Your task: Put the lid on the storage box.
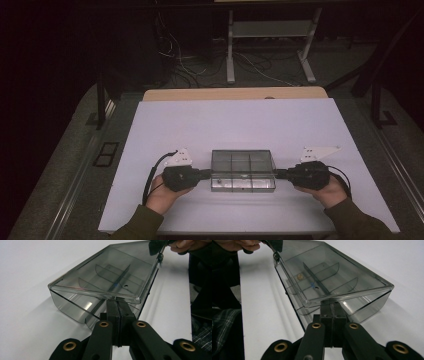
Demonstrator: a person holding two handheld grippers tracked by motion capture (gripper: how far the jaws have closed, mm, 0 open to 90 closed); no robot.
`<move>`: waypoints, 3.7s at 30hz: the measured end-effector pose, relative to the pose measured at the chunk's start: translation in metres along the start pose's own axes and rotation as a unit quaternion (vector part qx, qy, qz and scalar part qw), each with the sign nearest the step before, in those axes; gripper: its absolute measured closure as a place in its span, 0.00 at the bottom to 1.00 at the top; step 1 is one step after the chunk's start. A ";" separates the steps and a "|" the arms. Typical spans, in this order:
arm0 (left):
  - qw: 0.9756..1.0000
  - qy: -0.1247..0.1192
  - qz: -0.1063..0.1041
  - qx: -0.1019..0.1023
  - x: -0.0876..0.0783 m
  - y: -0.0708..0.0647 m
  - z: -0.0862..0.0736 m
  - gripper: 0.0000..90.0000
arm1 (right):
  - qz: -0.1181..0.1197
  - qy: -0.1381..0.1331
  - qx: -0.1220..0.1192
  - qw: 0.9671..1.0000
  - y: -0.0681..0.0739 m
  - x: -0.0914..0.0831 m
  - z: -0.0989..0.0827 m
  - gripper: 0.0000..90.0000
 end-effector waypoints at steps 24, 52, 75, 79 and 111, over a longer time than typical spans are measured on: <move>0.997 0.066 0.029 0.023 0.011 0.005 -0.013 0.99 | -0.016 0.056 -0.012 0.998 -0.007 0.010 -0.013 0.99; 0.997 0.069 0.039 0.014 0.008 0.011 -0.015 0.94 | -0.024 0.054 -0.004 0.998 -0.010 0.008 -0.014 0.99; 0.997 -0.007 0.071 0.009 -0.017 0.012 -0.015 0.34 | -0.026 -0.030 0.027 0.999 -0.010 -0.007 -0.009 0.39; 0.997 -0.023 0.071 0.006 -0.023 0.012 -0.017 0.29 | -0.048 -0.045 0.035 0.997 -0.012 -0.010 -0.013 0.32; 0.994 -0.035 0.099 -0.014 -0.033 0.020 -0.039 0.00 | -0.099 -0.069 0.029 0.992 -0.015 -0.035 -0.056 0.19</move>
Point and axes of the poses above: each handheld gripper's, and its own axes: x roughly forward along the jaws, z roughly out of its top, y roughly to its left, the point moved 5 cm from there along x, roughly forward along the jaws, and after that the axes turned 1 degree about y, right-handed, at the moved point
